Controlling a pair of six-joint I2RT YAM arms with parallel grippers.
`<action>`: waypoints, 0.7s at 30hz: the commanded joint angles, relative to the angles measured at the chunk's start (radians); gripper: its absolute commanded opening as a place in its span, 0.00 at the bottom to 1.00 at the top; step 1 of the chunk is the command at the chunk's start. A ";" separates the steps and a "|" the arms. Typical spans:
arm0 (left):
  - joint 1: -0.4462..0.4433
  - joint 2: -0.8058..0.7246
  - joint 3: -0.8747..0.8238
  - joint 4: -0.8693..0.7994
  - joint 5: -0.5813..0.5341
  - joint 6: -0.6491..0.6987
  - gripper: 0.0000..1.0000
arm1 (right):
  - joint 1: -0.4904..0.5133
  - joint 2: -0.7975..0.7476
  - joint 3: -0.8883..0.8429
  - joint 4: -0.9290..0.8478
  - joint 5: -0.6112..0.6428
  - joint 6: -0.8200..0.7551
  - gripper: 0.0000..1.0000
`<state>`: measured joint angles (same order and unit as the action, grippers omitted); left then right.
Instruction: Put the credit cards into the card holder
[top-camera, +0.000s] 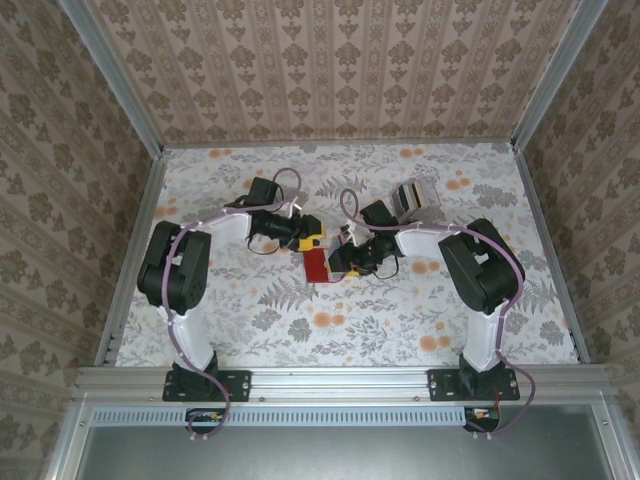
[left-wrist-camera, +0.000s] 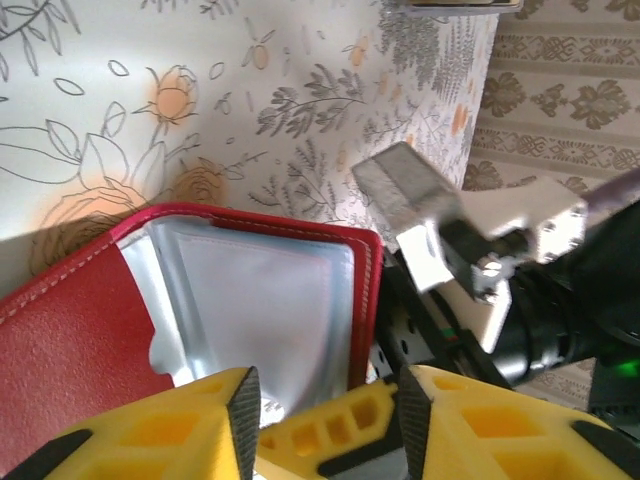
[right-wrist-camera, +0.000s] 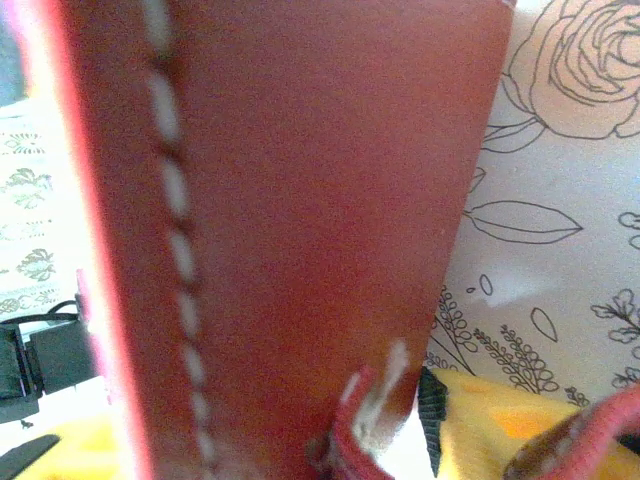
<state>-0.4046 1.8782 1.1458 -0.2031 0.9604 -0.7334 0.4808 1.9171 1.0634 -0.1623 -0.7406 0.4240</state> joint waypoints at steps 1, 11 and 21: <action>-0.017 0.036 0.018 0.022 0.024 0.026 0.40 | 0.004 -0.033 -0.011 0.027 -0.035 0.006 0.51; -0.028 0.104 0.038 0.041 0.032 0.031 0.41 | 0.005 -0.021 -0.002 0.019 -0.036 0.001 0.47; -0.030 0.139 0.077 -0.017 -0.016 0.063 0.48 | 0.008 -0.018 0.008 0.005 -0.012 -0.002 0.50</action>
<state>-0.4316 1.9976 1.1900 -0.1768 0.9668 -0.7143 0.4824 1.9171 1.0622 -0.1570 -0.7479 0.4244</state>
